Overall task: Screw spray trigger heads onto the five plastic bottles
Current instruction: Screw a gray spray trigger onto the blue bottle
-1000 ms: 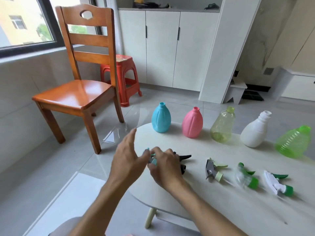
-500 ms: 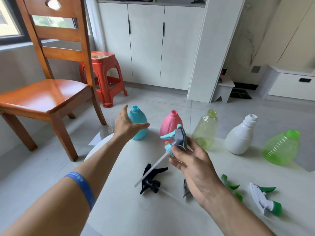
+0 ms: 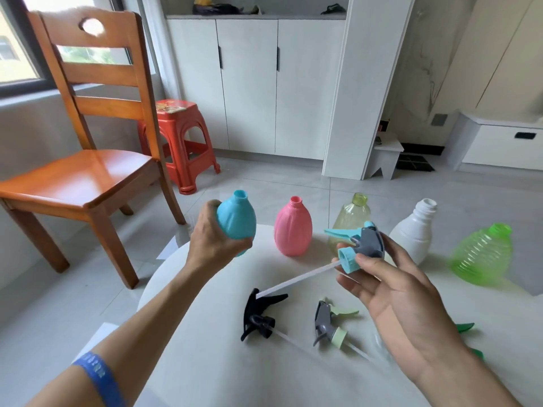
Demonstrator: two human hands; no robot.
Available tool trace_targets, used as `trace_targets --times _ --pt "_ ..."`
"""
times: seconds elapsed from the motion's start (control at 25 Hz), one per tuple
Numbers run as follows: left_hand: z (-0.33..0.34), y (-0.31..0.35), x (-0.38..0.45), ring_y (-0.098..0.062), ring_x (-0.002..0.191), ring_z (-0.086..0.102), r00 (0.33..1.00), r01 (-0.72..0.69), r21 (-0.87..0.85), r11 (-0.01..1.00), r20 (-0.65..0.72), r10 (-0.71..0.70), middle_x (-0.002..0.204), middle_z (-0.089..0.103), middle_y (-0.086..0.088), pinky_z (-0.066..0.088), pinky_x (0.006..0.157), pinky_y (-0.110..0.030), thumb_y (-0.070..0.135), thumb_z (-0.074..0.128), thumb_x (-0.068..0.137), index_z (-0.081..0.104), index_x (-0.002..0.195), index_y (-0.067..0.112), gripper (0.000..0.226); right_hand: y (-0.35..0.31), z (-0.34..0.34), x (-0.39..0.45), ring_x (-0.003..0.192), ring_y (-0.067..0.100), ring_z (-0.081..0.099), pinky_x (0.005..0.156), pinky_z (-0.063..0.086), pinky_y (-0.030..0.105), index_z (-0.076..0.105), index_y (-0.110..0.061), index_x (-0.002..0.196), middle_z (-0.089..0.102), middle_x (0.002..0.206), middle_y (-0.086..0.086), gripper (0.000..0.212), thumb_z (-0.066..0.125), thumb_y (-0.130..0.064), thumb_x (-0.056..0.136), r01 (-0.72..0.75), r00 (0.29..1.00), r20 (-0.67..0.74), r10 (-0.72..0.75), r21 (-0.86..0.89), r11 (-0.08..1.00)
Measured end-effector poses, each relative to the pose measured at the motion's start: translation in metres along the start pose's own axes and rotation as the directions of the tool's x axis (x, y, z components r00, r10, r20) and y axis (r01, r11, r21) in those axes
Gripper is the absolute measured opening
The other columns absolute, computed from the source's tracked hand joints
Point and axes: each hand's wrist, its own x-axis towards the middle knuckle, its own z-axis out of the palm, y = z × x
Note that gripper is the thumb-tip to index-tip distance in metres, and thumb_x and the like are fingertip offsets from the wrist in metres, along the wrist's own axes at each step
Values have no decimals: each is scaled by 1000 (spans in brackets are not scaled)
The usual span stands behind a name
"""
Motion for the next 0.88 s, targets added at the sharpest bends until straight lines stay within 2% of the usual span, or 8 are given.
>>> trace_targets --times 0.08,0.16,0.24,0.32,0.48,0.6,0.72,0.88 --pt "-15 16 -24 -22 84 55 985 -171 147 974 46 166 101 56 6 45 62 -30 35 87 49 39 118 32 83 -11 -3 -8 88 24 71 78 59 37 60 -9 127 75 99 10 58 70 -6 70 84 995 -56 -82 38 996" --pt "-23 31 -51 -25 90 51 951 -311 244 919 75 302 108 56 6 48 67 -36 26 85 48 40 122 29 87 -19 -8 -10 98 28 68 79 61 34 54 -9 135 72 99 10 62 69 3 76 204 971 -131 -198 31 979" --pt "-26 43 -75 -27 98 47 925 -377 306 874 84 370 117 55 4 51 69 -41 19 83 47 42 125 27 89 -27 -12 -11 107 30 65 83 60 34 49 -13 139 70 103 10 60 62 12 85 319 934 -174 -313 4 948" --pt "-27 49 -97 -29 104 48 925 -376 330 866 87 369 121 55 3 52 69 -43 16 84 47 44 127 24 89 -33 -16 -12 110 31 64 87 58 36 46 -15 140 67 106 11 60 59 13 89 372 915 -162 -371 -21 928" --pt "-26 54 -110 -31 110 48 940 -341 305 889 116 321 126 56 2 53 72 -44 16 85 51 48 130 21 87 -21 -19 -11 103 31 64 89 57 40 46 -21 141 69 108 11 64 60 13 88 353 925 -121 -360 -74 933" --pt "-21 64 -110 -32 109 49 921 -390 275 879 128 368 126 56 1 53 74 -46 17 85 52 48 131 22 87 -9 -20 -11 102 29 67 89 57 39 48 -27 139 73 105 5 67 64 12 86 356 930 -61 -363 -104 929" --pt "-10 78 -118 -28 107 48 885 -461 234 856 196 423 125 55 5 52 76 -45 23 81 52 46 132 26 87 -1 -18 -12 101 15 70 83 56 26 50 -26 138 76 105 -2 69 66 13 84 348 937 39 -347 -157 924" --pt "-3 89 -121 -24 102 47 866 -490 167 856 208 455 122 55 10 51 75 -42 29 81 52 46 132 30 87 6 -20 -9 98 8 69 81 52 17 51 -11 135 76 106 -3 60 67 14 82 323 944 118 -308 -134 937"
